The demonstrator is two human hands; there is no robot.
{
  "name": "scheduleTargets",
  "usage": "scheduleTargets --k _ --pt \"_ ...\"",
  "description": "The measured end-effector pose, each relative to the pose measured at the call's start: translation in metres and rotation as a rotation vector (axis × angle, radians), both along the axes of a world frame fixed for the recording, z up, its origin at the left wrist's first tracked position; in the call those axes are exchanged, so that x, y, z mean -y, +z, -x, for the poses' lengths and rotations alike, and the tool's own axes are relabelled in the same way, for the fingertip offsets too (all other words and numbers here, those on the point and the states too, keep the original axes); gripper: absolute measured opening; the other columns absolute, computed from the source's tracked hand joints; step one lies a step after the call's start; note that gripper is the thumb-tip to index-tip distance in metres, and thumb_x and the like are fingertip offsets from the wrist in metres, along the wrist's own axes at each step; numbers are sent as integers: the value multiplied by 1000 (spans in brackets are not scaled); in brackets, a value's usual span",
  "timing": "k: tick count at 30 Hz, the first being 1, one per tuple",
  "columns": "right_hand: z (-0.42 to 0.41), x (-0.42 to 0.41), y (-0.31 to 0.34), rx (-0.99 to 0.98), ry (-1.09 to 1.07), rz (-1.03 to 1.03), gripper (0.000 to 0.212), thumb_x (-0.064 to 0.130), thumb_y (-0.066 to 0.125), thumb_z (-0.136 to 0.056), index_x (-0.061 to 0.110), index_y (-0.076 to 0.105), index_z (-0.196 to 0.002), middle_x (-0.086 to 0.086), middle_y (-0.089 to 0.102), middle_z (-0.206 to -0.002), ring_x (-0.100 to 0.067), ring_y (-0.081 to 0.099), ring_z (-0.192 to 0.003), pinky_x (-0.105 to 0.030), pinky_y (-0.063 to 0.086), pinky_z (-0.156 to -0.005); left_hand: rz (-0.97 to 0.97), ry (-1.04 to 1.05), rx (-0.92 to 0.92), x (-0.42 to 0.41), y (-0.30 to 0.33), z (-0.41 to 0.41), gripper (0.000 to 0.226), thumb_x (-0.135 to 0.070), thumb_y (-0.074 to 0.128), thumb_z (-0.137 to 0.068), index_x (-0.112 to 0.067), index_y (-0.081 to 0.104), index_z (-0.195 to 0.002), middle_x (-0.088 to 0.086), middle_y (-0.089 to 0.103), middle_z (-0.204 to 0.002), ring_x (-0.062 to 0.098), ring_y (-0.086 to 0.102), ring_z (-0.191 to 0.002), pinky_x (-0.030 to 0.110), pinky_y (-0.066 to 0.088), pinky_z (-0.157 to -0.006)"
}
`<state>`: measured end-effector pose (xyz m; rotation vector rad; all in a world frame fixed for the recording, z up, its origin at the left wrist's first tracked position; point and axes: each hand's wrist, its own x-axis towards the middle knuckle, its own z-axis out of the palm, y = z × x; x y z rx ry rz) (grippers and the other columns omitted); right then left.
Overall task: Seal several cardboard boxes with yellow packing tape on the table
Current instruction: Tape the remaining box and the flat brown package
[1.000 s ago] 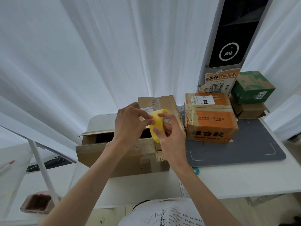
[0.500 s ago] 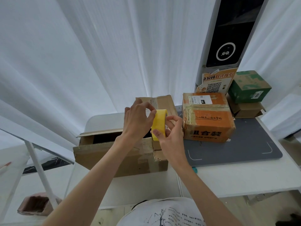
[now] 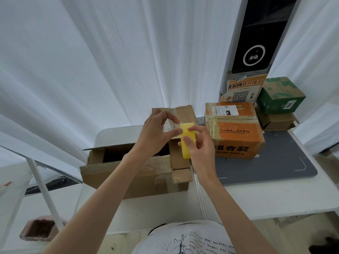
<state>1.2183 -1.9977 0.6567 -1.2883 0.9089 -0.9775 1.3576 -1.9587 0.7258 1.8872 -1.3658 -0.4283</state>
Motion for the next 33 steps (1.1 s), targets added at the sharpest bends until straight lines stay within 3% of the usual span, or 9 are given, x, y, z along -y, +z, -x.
scheduleTargets --k 5,10,14,17,21,24,28,33 --pt "-3 -1 10 50 10 -81 4 33 65 -98 36 63 -100 5 66 -115 -26 70 -99 -42 59 -75 65 72 -103 12 4 -1 9 -22 80 -85 -25 71 -85 -9 42 -79 1 38 -66 14 35 -65" --pt "-3 -2 18 132 11 -134 7 31 64 -99 35 63 -104 1 69 -115 -26 74 -94 -53 60 -83 39 136 -448 10 4 -3 7 -19 76 -88 -18 70 -85 -6 40 -73 12 51 -85 5 41 -66" --pt "-7 -5 24 137 2 -114 14 36 66 -96 38 61 -110 1 69 -115 -30 72 -99 -56 55 -93 60 167 -579 5 8 -1 12 -18 71 -93 -7 67 -96 1 51 -82 -3 58 -71 3 41 -57" --pt "-11 -5 26 138 13 -109 17 36 66 -96 37 60 -112 2 66 -118 -26 74 -98 -49 55 -95 89 204 -635 2 8 1 13 -18 68 -95 -6 65 -99 6 58 -90 -8 58 -62 5 42 -55" --pt "-13 -6 29 174 33 -110 19 30 64 -98 30 59 -117 4 63 -118 -20 75 -93 -21 52 -80 112 259 -827 1 8 6 11 -15 63 -98 -4 61 -99 -12 64 -63 -3 56 -49 9 43 -51" --pt "-13 -8 34 197 27 -125 22 21 63 -100 19 58 -121 3 61 -114 -1 72 -83 -7 48 -69 120 259 -953 2 8 8 9 -13 62 -99 -5 58 -102 -13 62 -57 -2 57 -48 11 44 -49" --pt "-12 -9 34 195 26 -115 22 16 62 -100 12 57 -122 5 59 -111 11 67 -78 -3 45 -64 131 252 -980 3 10 9 7 -10 60 -99 -8 55 -95 -14 57 -50 -1 55 -45 10 43 -47" --pt "-11 -11 38 196 4 -90 22 15 62 -100 11 58 -121 3 58 -108 7 69 -80 -4 45 -64 145 221 -909 3 3 1 13 -13 65 -96 -16 58 -85 -7 63 -79 1 61 -64 18 48 -64"
